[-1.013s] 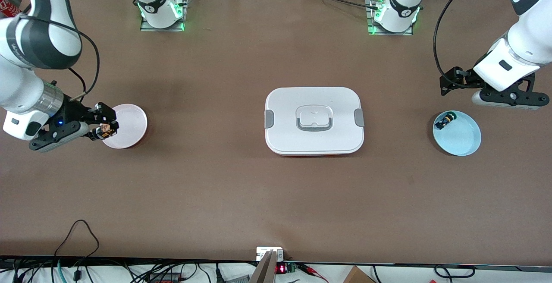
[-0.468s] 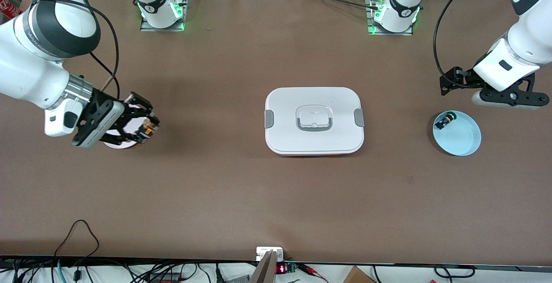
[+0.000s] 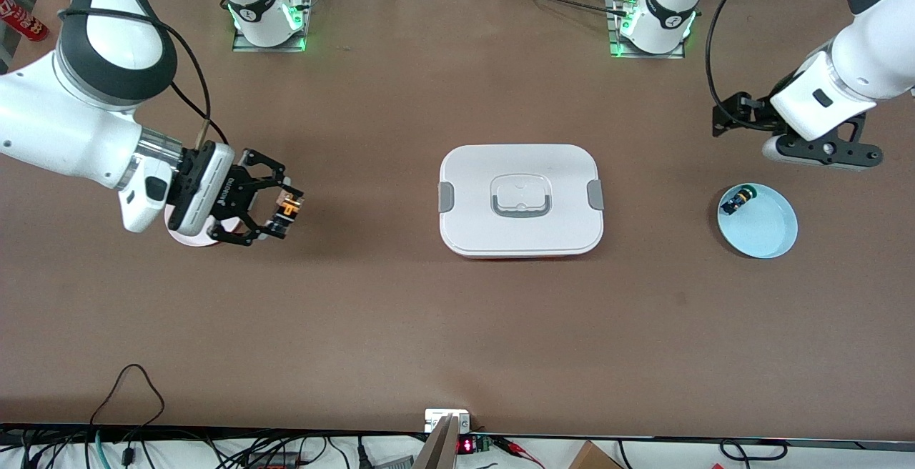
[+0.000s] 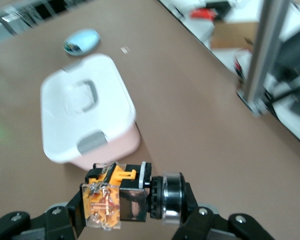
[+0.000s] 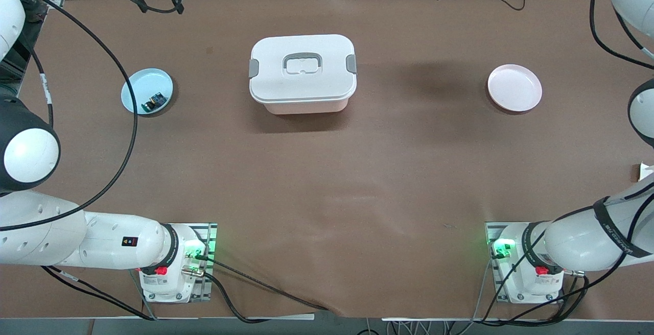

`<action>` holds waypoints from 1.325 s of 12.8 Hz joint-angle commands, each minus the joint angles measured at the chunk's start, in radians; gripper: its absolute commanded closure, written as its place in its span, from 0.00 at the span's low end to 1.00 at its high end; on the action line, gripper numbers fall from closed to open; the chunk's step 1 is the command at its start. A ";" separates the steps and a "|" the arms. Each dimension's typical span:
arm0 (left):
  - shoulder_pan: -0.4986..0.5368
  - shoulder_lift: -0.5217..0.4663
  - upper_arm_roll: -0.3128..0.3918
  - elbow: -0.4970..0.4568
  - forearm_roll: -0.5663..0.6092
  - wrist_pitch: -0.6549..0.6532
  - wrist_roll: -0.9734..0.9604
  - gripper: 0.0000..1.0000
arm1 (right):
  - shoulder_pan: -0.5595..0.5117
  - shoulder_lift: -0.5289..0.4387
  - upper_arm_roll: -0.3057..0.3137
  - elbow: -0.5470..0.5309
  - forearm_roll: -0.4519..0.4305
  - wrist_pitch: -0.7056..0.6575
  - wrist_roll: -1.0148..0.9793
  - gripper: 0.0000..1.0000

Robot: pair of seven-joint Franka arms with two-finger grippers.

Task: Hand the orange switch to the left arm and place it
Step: 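Lift the switch over the box with the right gripper while the left gripper approaches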

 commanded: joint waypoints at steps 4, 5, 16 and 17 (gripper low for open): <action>0.033 0.103 0.014 0.059 -0.411 -0.146 -0.007 0.00 | 0.149 0.041 0.000 -0.003 0.368 0.016 -0.148 0.87; 0.034 0.124 0.014 0.059 -0.497 -0.198 -0.009 0.00 | 0.182 0.047 0.000 0.000 0.448 0.021 -0.156 0.86; 0.026 0.325 0.007 0.010 -1.031 -0.040 0.066 0.00 | 0.344 0.130 0.000 0.116 0.768 0.110 -0.324 0.86; 0.020 0.345 0.005 0.012 -1.094 0.002 0.115 0.00 | 0.351 0.159 0.000 0.144 0.769 0.110 -0.343 0.86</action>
